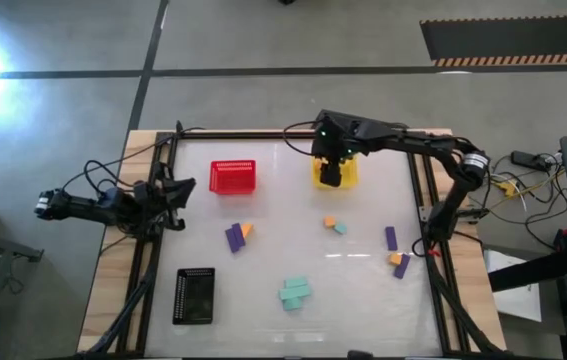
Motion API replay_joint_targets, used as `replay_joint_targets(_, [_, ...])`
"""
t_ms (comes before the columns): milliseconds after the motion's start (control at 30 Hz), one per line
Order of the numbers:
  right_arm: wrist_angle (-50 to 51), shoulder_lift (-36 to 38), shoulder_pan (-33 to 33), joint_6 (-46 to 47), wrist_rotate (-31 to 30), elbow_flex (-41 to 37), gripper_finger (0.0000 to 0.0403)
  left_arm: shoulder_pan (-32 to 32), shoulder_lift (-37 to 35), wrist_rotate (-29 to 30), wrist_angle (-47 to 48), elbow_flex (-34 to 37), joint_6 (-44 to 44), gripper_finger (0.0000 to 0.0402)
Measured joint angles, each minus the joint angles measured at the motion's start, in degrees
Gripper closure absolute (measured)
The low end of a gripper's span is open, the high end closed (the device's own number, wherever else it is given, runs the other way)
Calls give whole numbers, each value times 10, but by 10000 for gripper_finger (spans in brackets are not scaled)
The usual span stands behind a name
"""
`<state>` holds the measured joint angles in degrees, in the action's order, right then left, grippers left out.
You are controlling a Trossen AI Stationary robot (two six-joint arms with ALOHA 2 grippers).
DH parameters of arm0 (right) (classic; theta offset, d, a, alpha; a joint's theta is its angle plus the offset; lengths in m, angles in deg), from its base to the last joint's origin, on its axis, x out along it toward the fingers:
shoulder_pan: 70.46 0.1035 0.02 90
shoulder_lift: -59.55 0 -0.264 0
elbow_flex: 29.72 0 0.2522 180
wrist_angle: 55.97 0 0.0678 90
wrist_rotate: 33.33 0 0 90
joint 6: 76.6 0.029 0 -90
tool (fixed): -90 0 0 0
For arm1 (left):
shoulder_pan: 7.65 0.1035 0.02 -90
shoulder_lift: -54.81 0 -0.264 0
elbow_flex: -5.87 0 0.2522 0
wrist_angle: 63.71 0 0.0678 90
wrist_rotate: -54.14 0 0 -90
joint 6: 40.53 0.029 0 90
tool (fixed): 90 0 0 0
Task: Sort & place blocks by color
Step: Put the purple block into the black bin
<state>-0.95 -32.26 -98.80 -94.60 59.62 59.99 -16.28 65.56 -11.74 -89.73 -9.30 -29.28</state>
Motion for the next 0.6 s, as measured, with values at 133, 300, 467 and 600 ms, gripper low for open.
replay_joint_targets(133, [0,52,49,50,0,-22,203,0,21,0,-1,0,-48,389])
replay_joint_targets(300, [-63,118,136,102,-2,-77,202,0,64,9,0,-3,-94,389])
replay_joint_targets(467, [-167,182,223,129,-62,-161,202,0,132,26,-1,-34,-142,389])
replay_joint_targets(600, [-238,227,277,135,-123,-220,202,0,190,27,1,-63,-175,389])
